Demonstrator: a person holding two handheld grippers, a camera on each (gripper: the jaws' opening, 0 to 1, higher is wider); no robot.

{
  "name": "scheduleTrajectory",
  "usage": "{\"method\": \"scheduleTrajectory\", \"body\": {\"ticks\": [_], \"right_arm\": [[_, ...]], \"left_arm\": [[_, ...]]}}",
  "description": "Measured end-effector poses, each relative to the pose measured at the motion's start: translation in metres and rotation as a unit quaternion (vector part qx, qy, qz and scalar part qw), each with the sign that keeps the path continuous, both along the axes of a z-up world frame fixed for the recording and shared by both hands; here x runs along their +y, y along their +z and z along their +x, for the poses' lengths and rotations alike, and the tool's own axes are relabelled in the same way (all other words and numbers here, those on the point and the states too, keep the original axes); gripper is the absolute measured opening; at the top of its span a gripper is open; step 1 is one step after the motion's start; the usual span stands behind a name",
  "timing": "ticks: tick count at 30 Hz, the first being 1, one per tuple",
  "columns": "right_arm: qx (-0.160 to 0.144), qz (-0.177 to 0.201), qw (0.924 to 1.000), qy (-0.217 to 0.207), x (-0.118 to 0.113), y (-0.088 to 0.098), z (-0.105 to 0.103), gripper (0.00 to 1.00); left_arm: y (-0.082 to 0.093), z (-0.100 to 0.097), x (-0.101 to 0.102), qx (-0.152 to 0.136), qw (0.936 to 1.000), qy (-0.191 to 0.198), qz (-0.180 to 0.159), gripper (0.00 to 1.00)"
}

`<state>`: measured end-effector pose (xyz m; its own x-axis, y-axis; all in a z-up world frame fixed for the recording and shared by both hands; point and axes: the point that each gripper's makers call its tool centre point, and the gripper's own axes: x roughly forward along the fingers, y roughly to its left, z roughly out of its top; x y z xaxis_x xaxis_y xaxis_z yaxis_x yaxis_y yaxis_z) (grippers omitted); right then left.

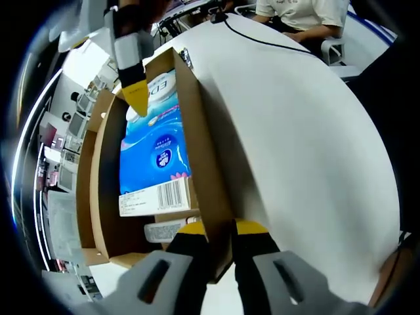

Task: Operate the shoe box by opening the lid, removing the specified soft item, and placing it in the target area until the item is outside and the box remains undamaged.

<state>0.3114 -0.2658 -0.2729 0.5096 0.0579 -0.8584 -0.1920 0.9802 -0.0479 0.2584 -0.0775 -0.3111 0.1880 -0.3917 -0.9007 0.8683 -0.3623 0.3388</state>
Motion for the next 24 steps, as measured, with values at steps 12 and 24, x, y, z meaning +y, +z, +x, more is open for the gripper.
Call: {"method": "scheduleTrajectory", "body": {"ticks": [12, 24], "right_arm": [[0.016, -0.006, 0.9996, -0.021, -0.009, -0.017, 0.002, 0.61], [0.065, -0.052, 0.9960, -0.032, -0.015, -0.026, 0.004, 0.59]], "left_arm": [[0.000, -0.001, -0.001, 0.002, 1.0000, -0.001, -0.003, 0.11], [0.001, -0.002, -0.001, 0.008, 0.9999, 0.000, -0.013, 0.11]]}}
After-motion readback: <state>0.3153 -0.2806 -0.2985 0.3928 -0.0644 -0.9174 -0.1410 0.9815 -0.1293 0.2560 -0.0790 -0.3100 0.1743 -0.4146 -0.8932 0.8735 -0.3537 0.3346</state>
